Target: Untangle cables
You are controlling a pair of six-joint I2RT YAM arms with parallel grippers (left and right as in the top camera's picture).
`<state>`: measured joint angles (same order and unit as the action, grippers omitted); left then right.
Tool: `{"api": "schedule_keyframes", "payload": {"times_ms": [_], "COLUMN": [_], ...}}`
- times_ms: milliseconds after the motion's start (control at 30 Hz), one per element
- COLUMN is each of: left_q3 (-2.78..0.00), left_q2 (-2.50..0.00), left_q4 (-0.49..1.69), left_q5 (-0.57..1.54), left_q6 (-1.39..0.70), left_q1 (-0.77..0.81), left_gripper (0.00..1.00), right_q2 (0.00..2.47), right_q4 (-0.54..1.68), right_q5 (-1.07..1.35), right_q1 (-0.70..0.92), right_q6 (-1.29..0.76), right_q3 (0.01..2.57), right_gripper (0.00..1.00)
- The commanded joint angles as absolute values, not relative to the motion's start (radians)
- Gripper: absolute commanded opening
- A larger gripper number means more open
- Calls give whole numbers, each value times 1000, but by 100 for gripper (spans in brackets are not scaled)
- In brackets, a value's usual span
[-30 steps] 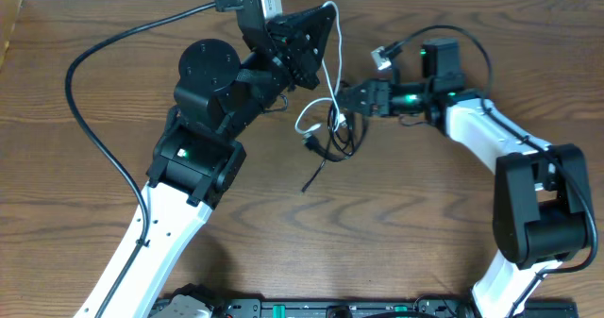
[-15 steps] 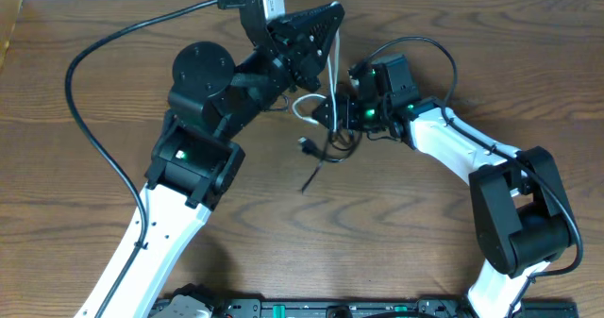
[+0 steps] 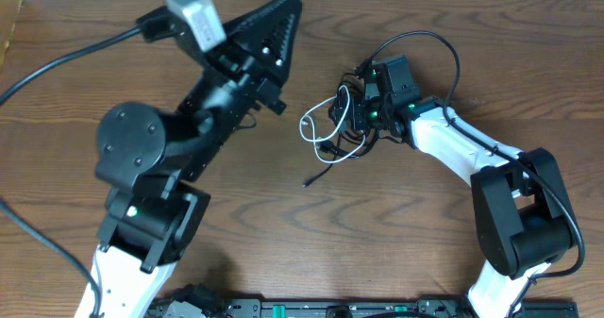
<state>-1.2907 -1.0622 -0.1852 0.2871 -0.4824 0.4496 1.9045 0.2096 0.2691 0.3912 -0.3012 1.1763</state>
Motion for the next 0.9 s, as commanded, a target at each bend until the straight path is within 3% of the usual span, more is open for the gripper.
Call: {"api": "schedule_keyframes", "payload": {"times_ms": [0, 433, 633, 867], "left_q3": [-1313, -1313, -1313, -1313], "left_q2": [-1053, -1172, -1321, -1502], "left_q4": [-148, 290, 471, 527], "left_q5": [221, 167, 199, 405], "left_q6": [-438, -396, -369, -129], "left_q1": [448, 448, 448, 448], "left_gripper": [8, 8, 28, 53], "right_q2": [1903, 1883, 1883, 1883], "right_q4": [209, 152, 150, 150], "right_q5": [248, 638, 718, 789], "right_q1": [390, 342, 304, 266], "right_q6": [-249, -205, -288, -363], "right_q3": [1176, 1177, 1177, 1177], "right_gripper": [99, 96, 99, 99]}}
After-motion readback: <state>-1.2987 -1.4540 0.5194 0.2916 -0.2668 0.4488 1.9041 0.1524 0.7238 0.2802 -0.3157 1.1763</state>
